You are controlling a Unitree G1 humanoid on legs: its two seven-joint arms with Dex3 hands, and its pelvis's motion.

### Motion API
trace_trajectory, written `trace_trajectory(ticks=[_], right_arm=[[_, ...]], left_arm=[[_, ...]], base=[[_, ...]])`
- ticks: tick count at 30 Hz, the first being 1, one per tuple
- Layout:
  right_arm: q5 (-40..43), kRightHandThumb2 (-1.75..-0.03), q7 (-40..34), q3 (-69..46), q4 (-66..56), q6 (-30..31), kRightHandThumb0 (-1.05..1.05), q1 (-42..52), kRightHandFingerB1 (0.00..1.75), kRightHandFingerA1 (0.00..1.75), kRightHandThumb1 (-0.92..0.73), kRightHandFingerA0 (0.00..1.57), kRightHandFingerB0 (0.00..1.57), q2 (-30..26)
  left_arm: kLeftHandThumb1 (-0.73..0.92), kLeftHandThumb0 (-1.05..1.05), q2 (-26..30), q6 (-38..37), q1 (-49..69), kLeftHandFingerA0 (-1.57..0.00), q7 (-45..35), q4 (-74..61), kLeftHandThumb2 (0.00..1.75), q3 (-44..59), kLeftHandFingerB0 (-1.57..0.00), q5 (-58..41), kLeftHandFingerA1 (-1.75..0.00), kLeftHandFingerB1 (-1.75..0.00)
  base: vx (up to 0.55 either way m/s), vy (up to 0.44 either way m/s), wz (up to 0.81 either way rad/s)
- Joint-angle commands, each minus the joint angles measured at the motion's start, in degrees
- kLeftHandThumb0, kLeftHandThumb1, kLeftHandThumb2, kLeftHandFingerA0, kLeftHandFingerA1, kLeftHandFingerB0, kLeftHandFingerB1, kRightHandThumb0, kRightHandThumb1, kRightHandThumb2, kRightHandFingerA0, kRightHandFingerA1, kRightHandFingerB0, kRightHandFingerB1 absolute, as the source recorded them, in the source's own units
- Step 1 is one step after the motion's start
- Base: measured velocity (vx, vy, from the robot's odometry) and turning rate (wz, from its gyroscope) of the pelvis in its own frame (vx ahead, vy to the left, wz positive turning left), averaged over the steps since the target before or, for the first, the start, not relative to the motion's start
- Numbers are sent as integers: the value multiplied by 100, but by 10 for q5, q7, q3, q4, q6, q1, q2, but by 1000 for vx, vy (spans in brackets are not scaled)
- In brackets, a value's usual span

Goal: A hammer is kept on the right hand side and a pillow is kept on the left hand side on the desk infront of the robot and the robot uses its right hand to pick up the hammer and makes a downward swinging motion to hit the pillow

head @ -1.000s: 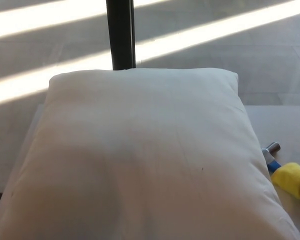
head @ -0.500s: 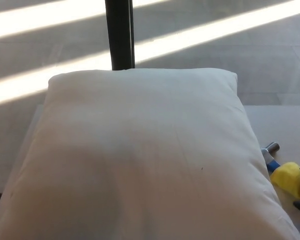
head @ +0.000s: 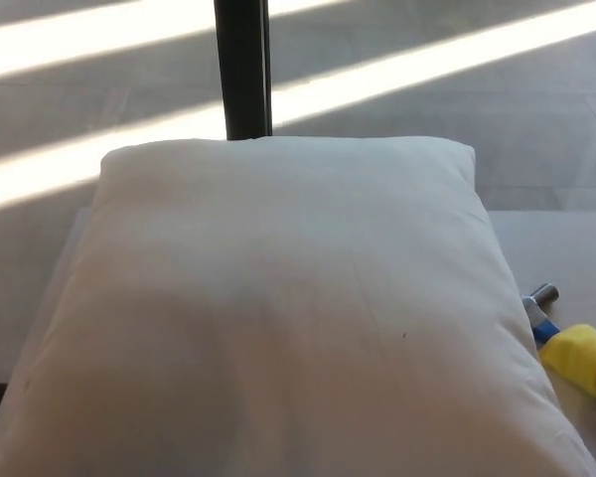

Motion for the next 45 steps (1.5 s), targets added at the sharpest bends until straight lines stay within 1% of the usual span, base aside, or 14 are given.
trace_trajectory(ticks=[1,9,11,14,17,20,21,29,30,34,39,41,42,45], right_arm=[[-21,-77,-15,10,37,22,-54,3,41,58,-51,11,21,24],[-45,-58,-38,44,72,-2,-44,-12,32,54,-62,49,32,59],[-46,-58,-37,55,88,-13,-42,-19,31,90,-59,77,30,71],[-59,-58,-32,73,106,-10,-43,-33,31,96,-59,75,28,75],[-52,-58,-17,83,128,-30,-35,-37,32,62,-58,28,26,77],[-56,-58,-6,91,160,-30,-24,-52,31,84,-61,43,27,79],[-97,-61,27,133,169,-22,-22,-61,31,135,-65,60,26,61],[-175,-59,171,245,221,-13,-35,-121,40,86,-65,63,48,17],[-179,-88,161,249,234,-21,-35,-121,61,100,-49,77,57,9],[-177,-66,84,245,215,-19,-38,-97,41,85,-86,67,49,-3],[-155,-67,-39,220,230,-48,-36,-83,67,155,-79,71,63,7],[-160,-66,-74,218,247,-60,-33,-86,67,159,-80,72,66,15],[-155,-66,-92,210,244,-72,-32,-83,99,163,-82,80,71,15],[-139,-67,-120,189,240,-109,-31,-76,85,165,-81,80,68,13]], left_arm=[[77,-66,9,-13,-4,-51,-5,6,63,7,-50,-11,-56,-45],[78,-66,7,-14,-6,-49,-12,0,63,4,-49,-14,-53,-44],[77,-68,8,-21,-6,-49,-16,6,63,4,-47,-14,-51,-41],[76,-69,8,-22,-9,-48,-20,8,63,6,-46,-18,-52,-42],[78,-68,7,-21,-10,-49,-20,4,63,4,-48,-17,-53,-42],[79,-68,6,-21,-12,-48,-20,0,64,1,-47,-15,-52,-41],[80,-68,5,-25,-12,-48,-26,-1,64,0,-45,-15,-54,-41],[78,-67,9,-27,-25,-53,-19,3,64,-2,-53,-14,-56,-42],[80,-66,10,-27,-25,-51,-22,-1,64,-6,-51,-11,-55,-41],[79,-66,8,-29,-30,-50,-16,0,65,-9,-56,-8,-54,-41],[75,-65,6,-30,-31,-50,-19,-2,64,-10,-54,-11,-53,-41],[74,-66,6,-35,-30,-51,-18,-2,63,-13,-54,-8,-53,-41],[75,-64,7,-35,-32,-49,-19,1,63,-13,-54,-9,-53,-41],[75,-63,8,-36,-34,-50,-17,9,64,-11,-57,-11,-52,-41]], base=[[0,0,0],[0,0,0],[0,0,0],[0,0,0],[0,0,0],[0,0,0],[0,0,0],[0,0,0],[0,0,0],[0,0,0],[0,0,3],[0,0,0],[0,0,0],[0,0,0]])
